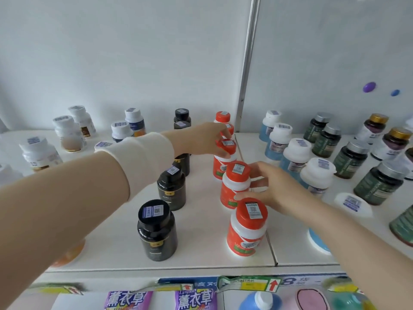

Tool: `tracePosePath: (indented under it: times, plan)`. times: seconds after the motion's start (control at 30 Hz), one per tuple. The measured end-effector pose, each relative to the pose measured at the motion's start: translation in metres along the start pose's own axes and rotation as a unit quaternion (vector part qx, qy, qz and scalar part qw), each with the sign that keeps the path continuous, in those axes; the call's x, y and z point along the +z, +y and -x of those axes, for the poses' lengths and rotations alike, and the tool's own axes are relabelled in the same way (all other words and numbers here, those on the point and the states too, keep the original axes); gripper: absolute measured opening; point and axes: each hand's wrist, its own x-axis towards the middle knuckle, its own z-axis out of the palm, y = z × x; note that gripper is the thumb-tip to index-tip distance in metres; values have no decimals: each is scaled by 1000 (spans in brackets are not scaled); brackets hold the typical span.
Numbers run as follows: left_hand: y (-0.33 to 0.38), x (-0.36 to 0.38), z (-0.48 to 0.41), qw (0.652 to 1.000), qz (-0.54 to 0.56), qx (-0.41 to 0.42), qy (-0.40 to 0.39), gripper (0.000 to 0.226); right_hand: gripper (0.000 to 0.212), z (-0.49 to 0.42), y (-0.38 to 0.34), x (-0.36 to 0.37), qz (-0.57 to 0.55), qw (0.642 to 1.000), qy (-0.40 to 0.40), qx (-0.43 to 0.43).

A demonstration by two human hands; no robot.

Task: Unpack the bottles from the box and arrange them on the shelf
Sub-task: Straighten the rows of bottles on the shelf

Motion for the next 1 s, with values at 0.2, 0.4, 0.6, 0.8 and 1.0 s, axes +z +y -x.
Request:
tracePosePath:
  times: [0.2, 0.4, 0.6, 0.8, 1.0]
  plan:
    - [-1, 3, -6, 1000, -15, -5, -4, 47, 47, -5, 8, 9, -68, 997, 26, -15]
    - [4, -1, -9, 999, -9, 24, -45, 49, 44, -5, 11, 13, -73, 996, 48, -22]
    - [6, -2, -8, 998, 8, 25, -58, 48, 45, -2, 11, 14, -64, 996, 56, -22]
    - [10, -2, -3, 998, 18, 13, -52, 48, 43, 1, 10, 15, -66, 996, 55, -24]
    - [21, -7, 10, 998, 17, -14, -52, 62, 70, 9, -2, -3, -54, 998, 41, -17]
